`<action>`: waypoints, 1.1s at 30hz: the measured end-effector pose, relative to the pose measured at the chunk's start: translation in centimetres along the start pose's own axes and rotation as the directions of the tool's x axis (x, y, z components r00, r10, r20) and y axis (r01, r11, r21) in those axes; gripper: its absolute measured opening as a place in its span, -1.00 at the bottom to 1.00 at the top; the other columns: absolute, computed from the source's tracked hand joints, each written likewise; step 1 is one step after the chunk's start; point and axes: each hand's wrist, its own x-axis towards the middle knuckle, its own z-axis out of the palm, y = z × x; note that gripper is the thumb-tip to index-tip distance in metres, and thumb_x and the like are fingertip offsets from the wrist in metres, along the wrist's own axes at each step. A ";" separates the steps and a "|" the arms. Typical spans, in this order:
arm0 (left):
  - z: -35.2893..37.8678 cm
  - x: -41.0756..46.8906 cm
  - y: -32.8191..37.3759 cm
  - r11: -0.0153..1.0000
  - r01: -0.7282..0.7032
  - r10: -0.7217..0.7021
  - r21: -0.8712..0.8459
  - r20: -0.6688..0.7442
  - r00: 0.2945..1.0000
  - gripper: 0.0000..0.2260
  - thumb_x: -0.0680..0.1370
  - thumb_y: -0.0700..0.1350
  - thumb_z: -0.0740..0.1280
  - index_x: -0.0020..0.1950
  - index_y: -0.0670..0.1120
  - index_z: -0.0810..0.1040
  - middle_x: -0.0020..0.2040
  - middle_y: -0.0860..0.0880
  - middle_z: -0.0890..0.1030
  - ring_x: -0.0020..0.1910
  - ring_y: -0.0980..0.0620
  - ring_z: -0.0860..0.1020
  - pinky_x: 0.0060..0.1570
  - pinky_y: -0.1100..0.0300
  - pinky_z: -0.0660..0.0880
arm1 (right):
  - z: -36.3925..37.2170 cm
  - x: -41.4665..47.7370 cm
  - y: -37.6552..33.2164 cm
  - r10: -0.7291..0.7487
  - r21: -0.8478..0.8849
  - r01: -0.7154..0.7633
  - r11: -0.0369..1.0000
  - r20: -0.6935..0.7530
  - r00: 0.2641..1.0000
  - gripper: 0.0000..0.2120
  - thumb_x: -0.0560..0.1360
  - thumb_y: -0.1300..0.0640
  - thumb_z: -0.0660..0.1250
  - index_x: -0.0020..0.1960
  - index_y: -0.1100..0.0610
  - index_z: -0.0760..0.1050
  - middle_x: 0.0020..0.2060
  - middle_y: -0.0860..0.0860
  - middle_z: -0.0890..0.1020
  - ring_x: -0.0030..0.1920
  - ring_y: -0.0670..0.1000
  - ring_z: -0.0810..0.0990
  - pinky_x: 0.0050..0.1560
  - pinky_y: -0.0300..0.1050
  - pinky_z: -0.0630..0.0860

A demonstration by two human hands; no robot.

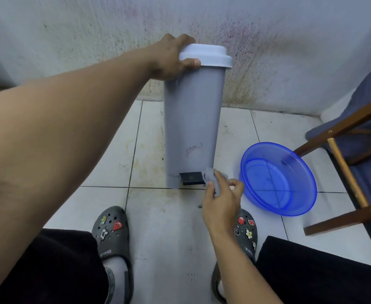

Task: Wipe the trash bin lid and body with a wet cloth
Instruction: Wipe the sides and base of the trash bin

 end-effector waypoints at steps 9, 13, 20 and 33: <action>0.1 -0.3 -0.4 1.000 -0.012 0.012 -0.022 0.006 1.000 -0.39 0.65 0.31 0.24 0.63 0.12 0.22 0.55 -0.16 0.28 0.47 -0.27 0.38 0.48 -0.18 0.30 | 2.2 2.1 -7.9 -0.368 -0.460 0.700 0.546 0.619 0.694 -0.79 0.52 0.25 0.24 0.09 0.12 0.57 0.35 0.18 0.32 0.11 0.22 0.40 -0.24 -0.03 0.32; 0.1 -0.3 -0.5 0.999 -0.032 0.033 -0.020 0.018 0.999 -0.40 0.66 0.28 0.23 0.64 0.11 0.21 0.56 -0.16 0.26 0.48 -0.27 0.37 0.48 -0.16 0.28 | 3.8 1.8 -9.8 -0.287 -0.533 0.825 0.188 0.773 0.565 -0.72 0.61 0.19 0.15 0.23 0.14 0.56 0.28 0.22 0.32 0.13 0.26 0.40 -0.06 0.03 0.49; -0.2 -0.5 -1.1 1.000 -0.016 0.016 -0.002 0.033 0.999 -0.38 0.65 0.32 0.21 0.65 0.12 0.18 0.56 -0.17 0.27 0.48 -0.29 0.37 0.49 -0.22 0.29 | 1.7 3.8 -7.6 -0.234 -0.337 0.684 0.647 0.765 0.599 -0.81 0.53 0.04 0.26 0.09 -0.01 0.58 0.19 0.07 0.34 0.10 0.21 0.44 -0.15 -0.06 0.41; -0.2 -0.5 -0.3 1.000 -0.004 0.003 0.011 0.037 0.999 -0.38 0.66 0.30 0.21 0.66 0.10 0.17 0.57 -0.18 0.25 0.48 -0.31 0.36 0.47 -0.21 0.28 | -0.3 8.3 -4.6 -0.181 -0.275 0.503 0.820 0.708 0.683 -0.84 0.55 0.02 0.30 0.07 -0.09 0.63 0.20 0.02 0.41 0.04 0.05 0.50 -0.02 -0.12 0.45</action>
